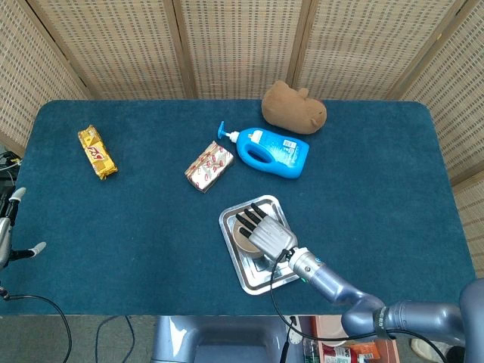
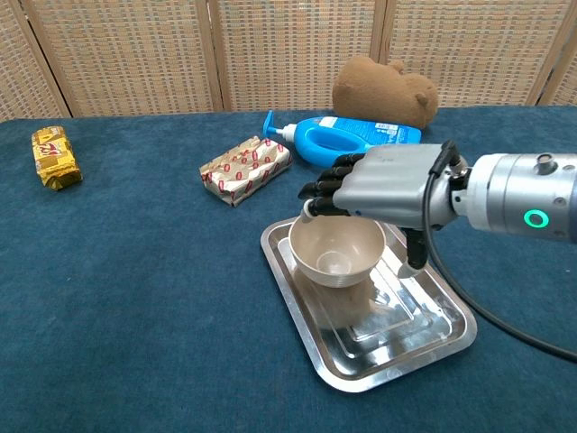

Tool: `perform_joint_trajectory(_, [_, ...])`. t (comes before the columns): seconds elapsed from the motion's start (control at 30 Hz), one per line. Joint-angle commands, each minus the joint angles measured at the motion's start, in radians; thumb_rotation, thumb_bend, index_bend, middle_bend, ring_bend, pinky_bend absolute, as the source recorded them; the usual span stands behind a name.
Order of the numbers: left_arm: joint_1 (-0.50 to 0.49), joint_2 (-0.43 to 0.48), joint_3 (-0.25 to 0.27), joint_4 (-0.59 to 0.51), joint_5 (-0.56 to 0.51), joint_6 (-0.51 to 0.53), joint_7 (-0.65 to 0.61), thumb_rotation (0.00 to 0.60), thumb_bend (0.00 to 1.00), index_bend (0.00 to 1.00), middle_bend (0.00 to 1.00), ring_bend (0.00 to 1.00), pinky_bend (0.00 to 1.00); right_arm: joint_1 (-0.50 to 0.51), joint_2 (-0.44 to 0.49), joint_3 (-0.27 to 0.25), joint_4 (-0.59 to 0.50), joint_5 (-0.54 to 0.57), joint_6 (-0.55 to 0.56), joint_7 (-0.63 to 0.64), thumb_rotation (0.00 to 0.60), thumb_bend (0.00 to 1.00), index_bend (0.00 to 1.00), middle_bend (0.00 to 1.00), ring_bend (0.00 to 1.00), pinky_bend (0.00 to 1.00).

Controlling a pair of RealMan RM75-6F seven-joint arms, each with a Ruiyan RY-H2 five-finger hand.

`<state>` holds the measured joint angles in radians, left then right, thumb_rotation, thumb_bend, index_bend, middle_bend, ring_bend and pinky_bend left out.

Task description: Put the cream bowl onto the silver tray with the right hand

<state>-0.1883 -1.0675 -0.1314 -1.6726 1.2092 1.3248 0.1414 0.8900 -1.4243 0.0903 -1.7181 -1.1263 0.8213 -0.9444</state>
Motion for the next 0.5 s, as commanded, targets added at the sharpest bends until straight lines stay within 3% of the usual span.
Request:
perform_joint_trajectory(0.03, [0.000, 0.001, 0.002, 0.000, 0.003, -0.001, -0.003, 0.600, 0.00, 0.00, 0.00, 0.00, 0.00, -0.044, 0.088, -0.025, -0.088, -0.035, 0.087, 0.014, 0.600, 0.12, 0.10, 0.00, 0.00, 0.00])
perform_joint_trajectory(0.2, [0.009, 0.006, 0.012, -0.010, 0.035, 0.017, -0.019, 0.600, 0.00, 0.00, 0.00, 0.00, 0.00, -0.151, 0.218, -0.054, -0.123, -0.162, 0.240, 0.155, 0.600, 0.00, 0.04, 0.00, 0.00, 0.00])
perform_joint_trajectory(0.33, [0.018, 0.012, 0.019, -0.016, 0.060, 0.033, -0.036, 0.600, 0.00, 0.00, 0.00, 0.00, 0.00, -0.228, 0.266, -0.072, -0.079, -0.239, 0.333, 0.324, 0.600, 0.00, 0.00, 0.00, 0.00, 0.00])
perform_joint_trajectory(0.5, [0.030, 0.027, 0.042, -0.026, 0.119, 0.046, -0.075, 0.600, 0.00, 0.00, 0.00, 0.00, 0.00, -0.419, 0.266, -0.109, 0.066, -0.303, 0.552, 0.670, 0.600, 0.00, 0.00, 0.00, 0.00, 0.00])
